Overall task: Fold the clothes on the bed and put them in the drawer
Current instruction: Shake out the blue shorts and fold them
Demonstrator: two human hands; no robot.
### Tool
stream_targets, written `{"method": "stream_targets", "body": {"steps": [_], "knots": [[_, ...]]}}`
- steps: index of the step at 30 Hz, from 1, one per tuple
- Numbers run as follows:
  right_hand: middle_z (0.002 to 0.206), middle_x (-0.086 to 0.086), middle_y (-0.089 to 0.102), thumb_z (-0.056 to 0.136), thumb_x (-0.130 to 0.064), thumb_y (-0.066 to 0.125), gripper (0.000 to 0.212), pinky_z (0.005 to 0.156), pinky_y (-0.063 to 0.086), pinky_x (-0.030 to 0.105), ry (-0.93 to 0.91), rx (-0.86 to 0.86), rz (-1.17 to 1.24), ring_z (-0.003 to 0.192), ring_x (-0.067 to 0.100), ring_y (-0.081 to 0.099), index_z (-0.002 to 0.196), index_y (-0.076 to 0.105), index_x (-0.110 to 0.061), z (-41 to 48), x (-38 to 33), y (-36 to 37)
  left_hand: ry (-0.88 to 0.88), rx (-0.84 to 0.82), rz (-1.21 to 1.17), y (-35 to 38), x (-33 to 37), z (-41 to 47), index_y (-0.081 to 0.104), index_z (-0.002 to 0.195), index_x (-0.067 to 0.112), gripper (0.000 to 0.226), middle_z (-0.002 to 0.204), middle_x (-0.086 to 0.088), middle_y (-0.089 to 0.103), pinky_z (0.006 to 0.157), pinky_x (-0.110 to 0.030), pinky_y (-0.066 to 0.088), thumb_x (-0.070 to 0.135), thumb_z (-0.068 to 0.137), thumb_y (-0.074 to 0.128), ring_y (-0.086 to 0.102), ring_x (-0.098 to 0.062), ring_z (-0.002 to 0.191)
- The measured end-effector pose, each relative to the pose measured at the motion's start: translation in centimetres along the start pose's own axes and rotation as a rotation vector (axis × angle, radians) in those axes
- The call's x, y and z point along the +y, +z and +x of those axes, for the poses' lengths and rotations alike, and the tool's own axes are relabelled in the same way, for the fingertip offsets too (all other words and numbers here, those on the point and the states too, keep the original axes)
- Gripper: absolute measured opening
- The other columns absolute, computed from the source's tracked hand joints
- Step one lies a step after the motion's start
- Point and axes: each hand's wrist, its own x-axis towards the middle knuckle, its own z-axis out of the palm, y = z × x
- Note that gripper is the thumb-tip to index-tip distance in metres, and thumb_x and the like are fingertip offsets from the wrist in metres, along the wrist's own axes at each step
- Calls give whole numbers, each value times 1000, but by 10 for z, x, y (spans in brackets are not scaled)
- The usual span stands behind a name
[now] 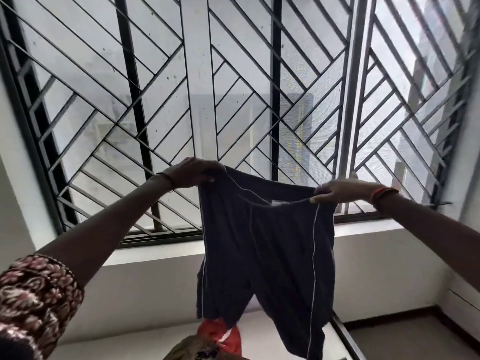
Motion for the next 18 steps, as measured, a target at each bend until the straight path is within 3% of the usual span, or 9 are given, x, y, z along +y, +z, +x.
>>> {"method": "stream_targets", "body": {"steps": [2,4,6,7,9,11,13,16,18], "knots": [[77,-20,55,87,-65,46,26,100,28,61,16,-76,-38,87,9,48,82,55,-41,0,-9,22,42,14,-77,1,17,9,59,122,20,40,111,-2,68,88,-33,49,5,85,63,62,-13,93],[105,-9,64,92,-55,46,28,104,24,61,88,-104,-146,106,15,53,102,62,-35,-1,-15,51,50,18,-103,1,35,19,61,118,18,37,107,-4,69,86,-32,49,5,84,62,61,-13,90],[129,-4,58,94,-49,47,39,109,23,52,96,-84,-117,122,18,50,123,58,-26,1,-17,83,38,13,-117,4,46,30,61,115,18,34,107,-4,68,88,-36,49,6,84,62,63,-18,97],[135,0,55,94,-44,52,43,109,27,41,43,-38,11,125,19,49,130,55,-21,3,-20,99,33,-1,-123,6,50,34,61,114,18,33,107,-4,68,89,-38,48,6,83,61,63,-20,100],[129,9,60,87,-32,66,50,99,38,22,-68,153,421,120,21,56,130,54,-10,3,-38,122,31,-33,-115,12,57,43,61,114,16,31,106,-6,68,88,-38,48,9,84,61,62,-23,101],[110,3,66,78,-33,74,50,86,46,12,-126,331,811,102,12,64,122,58,-17,1,-68,131,36,-68,-88,18,65,49,60,115,17,31,105,-5,67,86,-34,49,12,85,62,62,-22,99],[104,-4,67,67,-43,77,51,83,50,15,-202,371,1013,93,3,65,112,59,-26,0,-96,137,19,-112,-92,23,70,53,58,119,17,36,107,-5,66,84,-32,48,11,84,63,61,-21,97],[102,7,71,61,-42,82,53,82,55,29,-260,320,1134,93,19,68,107,68,-18,6,-122,152,-55,-199,-132,29,69,57,53,125,13,47,113,-9,64,85,-34,51,14,81,70,61,-23,97],[93,11,72,61,-49,81,54,75,57,37,-233,338,1131,83,20,69,100,72,-12,11,-130,162,-82,-239,-121,32,64,57,56,122,9,48,111,-11,65,87,-38,51,19,78,74,63,-24,97]]}}
